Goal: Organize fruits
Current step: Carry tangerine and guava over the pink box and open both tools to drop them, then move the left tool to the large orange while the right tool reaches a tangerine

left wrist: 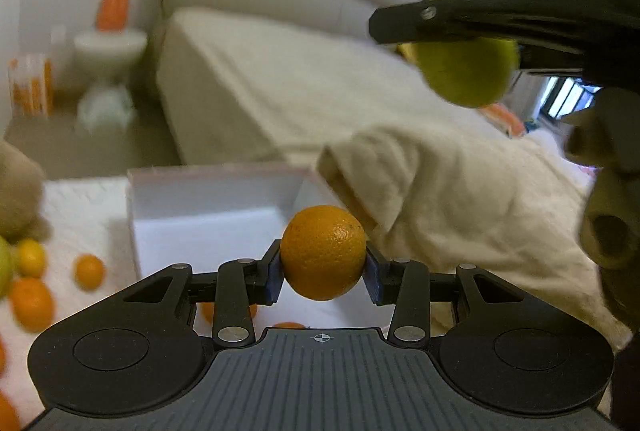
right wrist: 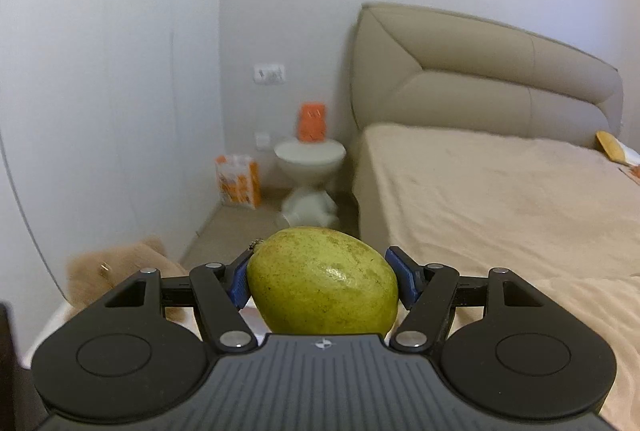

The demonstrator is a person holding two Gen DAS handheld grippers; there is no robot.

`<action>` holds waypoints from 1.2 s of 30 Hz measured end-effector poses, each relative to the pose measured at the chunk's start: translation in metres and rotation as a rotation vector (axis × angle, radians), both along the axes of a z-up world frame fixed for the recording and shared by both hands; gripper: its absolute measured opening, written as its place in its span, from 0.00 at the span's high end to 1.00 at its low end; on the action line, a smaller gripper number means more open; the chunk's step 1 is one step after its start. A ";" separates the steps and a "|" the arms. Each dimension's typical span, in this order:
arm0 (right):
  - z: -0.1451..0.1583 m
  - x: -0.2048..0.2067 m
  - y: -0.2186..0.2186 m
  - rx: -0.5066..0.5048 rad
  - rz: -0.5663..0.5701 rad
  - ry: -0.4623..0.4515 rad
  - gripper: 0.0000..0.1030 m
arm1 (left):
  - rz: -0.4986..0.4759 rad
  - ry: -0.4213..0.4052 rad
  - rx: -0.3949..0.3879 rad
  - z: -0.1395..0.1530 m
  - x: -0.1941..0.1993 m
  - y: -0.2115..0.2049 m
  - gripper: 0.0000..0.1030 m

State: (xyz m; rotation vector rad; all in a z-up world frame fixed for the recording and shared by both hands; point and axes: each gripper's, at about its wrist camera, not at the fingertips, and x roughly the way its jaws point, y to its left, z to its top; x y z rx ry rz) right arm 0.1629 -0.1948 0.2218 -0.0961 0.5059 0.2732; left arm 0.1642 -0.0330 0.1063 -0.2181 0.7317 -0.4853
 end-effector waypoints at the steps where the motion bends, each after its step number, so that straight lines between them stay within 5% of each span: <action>1: -0.006 0.008 0.000 -0.012 -0.007 0.022 0.35 | -0.011 0.016 0.030 -0.009 0.008 -0.009 0.57; 6: -0.038 0.031 0.000 -0.021 -0.023 0.127 0.35 | -0.066 0.099 0.107 -0.047 0.028 -0.037 0.52; 11: -0.071 0.045 0.006 0.004 -0.023 0.231 0.35 | -0.024 0.025 0.010 -0.038 0.011 -0.009 0.53; 20: -0.140 0.080 0.036 -0.012 -0.046 0.398 0.35 | 0.228 -0.129 -0.036 -0.016 -0.067 0.095 0.53; 26: -0.161 0.094 0.046 0.017 -0.059 0.520 0.34 | 0.440 -0.194 0.061 -0.019 -0.103 0.160 0.53; 31: -0.141 0.082 0.052 0.017 -0.039 0.450 0.35 | 0.546 -0.154 0.017 -0.030 -0.115 0.197 0.53; 36: -0.117 0.061 0.061 -0.028 -0.025 0.352 0.33 | 0.547 -0.128 -0.005 -0.038 -0.123 0.204 0.53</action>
